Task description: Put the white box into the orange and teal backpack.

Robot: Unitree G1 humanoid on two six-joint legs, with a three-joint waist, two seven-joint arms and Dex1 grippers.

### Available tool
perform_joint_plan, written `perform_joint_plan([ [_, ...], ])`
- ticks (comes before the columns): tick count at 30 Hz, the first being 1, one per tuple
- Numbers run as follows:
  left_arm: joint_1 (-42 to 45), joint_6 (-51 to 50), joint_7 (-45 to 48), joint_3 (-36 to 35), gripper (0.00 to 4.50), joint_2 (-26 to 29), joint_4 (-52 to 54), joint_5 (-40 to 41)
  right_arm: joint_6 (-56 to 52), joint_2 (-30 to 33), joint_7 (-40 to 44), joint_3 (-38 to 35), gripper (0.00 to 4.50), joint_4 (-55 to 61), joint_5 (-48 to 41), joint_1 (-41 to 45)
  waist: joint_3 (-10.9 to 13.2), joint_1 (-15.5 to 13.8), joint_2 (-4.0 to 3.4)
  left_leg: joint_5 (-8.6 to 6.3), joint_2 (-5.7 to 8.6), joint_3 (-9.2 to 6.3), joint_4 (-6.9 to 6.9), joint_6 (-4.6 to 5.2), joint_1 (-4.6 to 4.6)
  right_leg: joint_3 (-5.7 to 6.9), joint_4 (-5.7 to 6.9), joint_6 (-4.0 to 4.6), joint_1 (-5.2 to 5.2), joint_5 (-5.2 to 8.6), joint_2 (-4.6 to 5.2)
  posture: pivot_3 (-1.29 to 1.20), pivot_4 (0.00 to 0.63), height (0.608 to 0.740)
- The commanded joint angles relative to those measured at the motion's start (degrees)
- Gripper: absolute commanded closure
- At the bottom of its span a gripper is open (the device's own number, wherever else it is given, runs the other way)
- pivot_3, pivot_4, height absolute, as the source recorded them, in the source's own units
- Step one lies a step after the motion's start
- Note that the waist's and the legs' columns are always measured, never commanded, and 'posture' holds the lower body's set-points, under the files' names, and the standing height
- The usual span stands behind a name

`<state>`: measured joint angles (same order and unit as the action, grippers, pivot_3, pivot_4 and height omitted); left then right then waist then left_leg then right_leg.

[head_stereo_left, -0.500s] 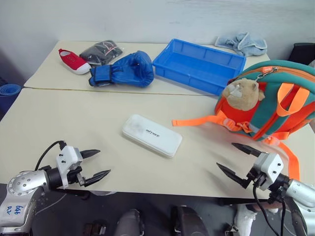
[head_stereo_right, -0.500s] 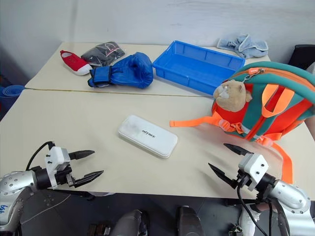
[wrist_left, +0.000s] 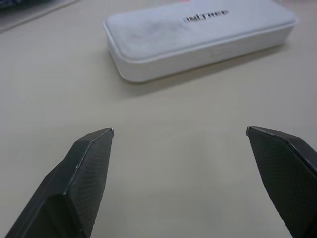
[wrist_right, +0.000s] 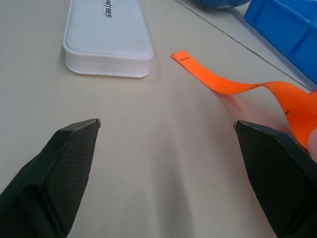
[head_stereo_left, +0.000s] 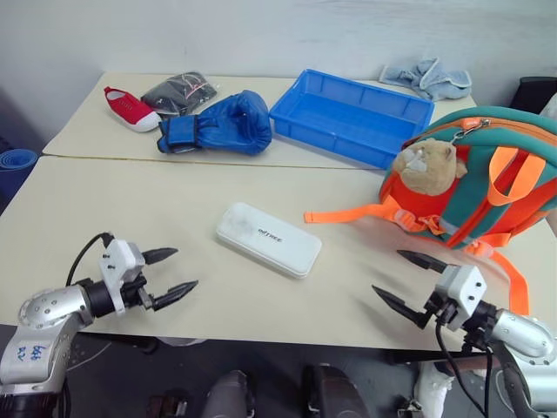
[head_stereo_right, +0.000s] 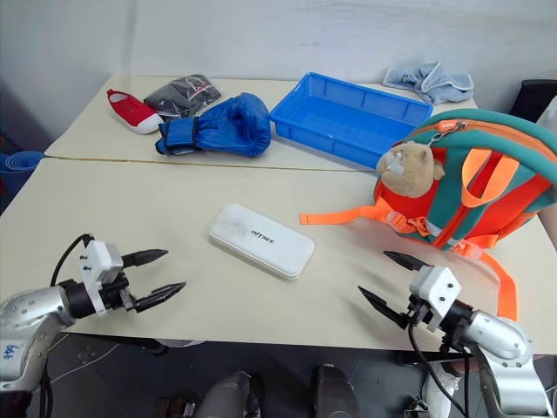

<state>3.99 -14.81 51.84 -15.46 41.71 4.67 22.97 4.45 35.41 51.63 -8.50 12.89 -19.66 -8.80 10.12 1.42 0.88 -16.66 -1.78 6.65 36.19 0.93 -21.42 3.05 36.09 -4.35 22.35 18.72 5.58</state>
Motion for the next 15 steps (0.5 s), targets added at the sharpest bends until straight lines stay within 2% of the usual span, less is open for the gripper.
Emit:
perform_joint_plan([
  [1,8.4,0.3,-2.9,3.9,1.2,-0.3,-4.8,-4.2,-4.0,0.4,-0.6,5.1,1.32,3.8,2.5,2.8,0.0,0.0,-0.01,0.01,0.01,0.01,0.0,0.0,0.0,-0.01,0.02,-0.01,0.0,0.0,0.0,0.0,0.15,0.74],
  [5,20.1,2.4,-5.1,10.6,2.39,-3.8,-14.4,-10.0,-8.7,0.0,-2.3,11.6,2.67,1.5,7.9,7.6,0.0,-0.2,0.04,0.05,0.07,0.05,0.09,-0.04,-0.03,0.01,0.03,-0.06,-0.02,-0.03,-0.02,0.0,0.15,0.74],
  [10,29.6,6.9,-7.9,14.2,3.96,-6.6,-26.2,-15.4,-12.5,-1.6,-3.5,15.9,4.38,-2.1,11.0,14.1,0.1,0.2,0.2,0.07,0.05,0.24,0.3,-0.12,-0.22,-0.01,0.04,-0.12,0.14,-0.07,-0.09,0.0,0.15,0.74],
  [11,30.9,7.4,-7.5,14.6,4.3,-7.1,-28.2,-15.6,-13.9,-1.7,-3.5,16.5,4.5,-2.7,11.4,15.3,0.1,0.3,0.21,0.07,0.04,0.27,0.35,-0.12,-0.23,0.0,0.08,-0.13,0.16,-0.07,-0.1,0.0,0.15,0.74],
  [12,32.0,7.5,-6.8,15.1,4.45,-7.7,-29.7,-15.6,-14.6,-1.8,-3.5,17.1,4.5,-3.2,11.8,16.3,0.1,0.3,0.21,0.07,0.01,0.31,0.4,-0.12,-0.23,0.01,0.13,-0.13,0.18,-0.07,-0.11,0.0,0.15,0.74],
  [15,34.4,8.7,-5.8,16.2,4.45,-9.5,-33.1,-15.9,-15.8,-2.8,-5.0,18.2,4.5,-4.5,13.3,18.7,0.1,0.0,0.23,0.03,-0.04,0.29,0.72,-0.12,-0.25,0.09,0.33,-0.13,0.18,-0.06,-0.11,0.0,0.15,0.74],
])
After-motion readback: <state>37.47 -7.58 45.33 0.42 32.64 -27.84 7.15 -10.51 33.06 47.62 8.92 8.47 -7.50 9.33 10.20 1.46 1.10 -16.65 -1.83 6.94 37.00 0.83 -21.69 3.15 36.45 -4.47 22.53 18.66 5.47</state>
